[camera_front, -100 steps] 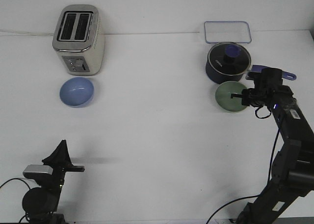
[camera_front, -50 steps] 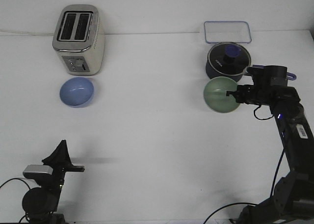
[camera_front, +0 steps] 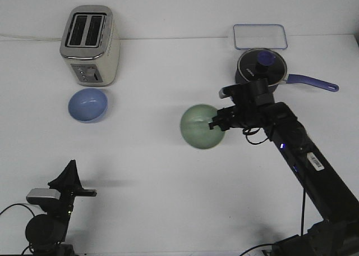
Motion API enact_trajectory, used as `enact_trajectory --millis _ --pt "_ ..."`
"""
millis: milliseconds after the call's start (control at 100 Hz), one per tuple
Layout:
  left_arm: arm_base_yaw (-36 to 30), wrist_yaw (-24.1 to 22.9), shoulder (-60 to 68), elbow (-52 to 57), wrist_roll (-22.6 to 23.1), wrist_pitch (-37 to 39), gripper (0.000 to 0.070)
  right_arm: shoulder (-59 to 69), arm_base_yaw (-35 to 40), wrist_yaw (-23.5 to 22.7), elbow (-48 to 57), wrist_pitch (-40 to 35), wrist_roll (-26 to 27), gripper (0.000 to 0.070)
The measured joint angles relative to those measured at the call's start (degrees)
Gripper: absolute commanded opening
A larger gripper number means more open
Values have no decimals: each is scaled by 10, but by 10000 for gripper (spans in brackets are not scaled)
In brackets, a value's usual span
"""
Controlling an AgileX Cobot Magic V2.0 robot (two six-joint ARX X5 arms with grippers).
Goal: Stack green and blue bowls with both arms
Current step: 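Lift the green bowl and carry it toward the table center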
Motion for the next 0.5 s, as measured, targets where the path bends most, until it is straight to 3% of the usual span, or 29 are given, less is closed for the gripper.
enact_trajectory --millis 220,500 --pt "0 0 0 0 0 0 11 30 96 16 0 16 24 0" --pt "0 0 0 0 0 0 11 113 141 18 -1 25 38 0"
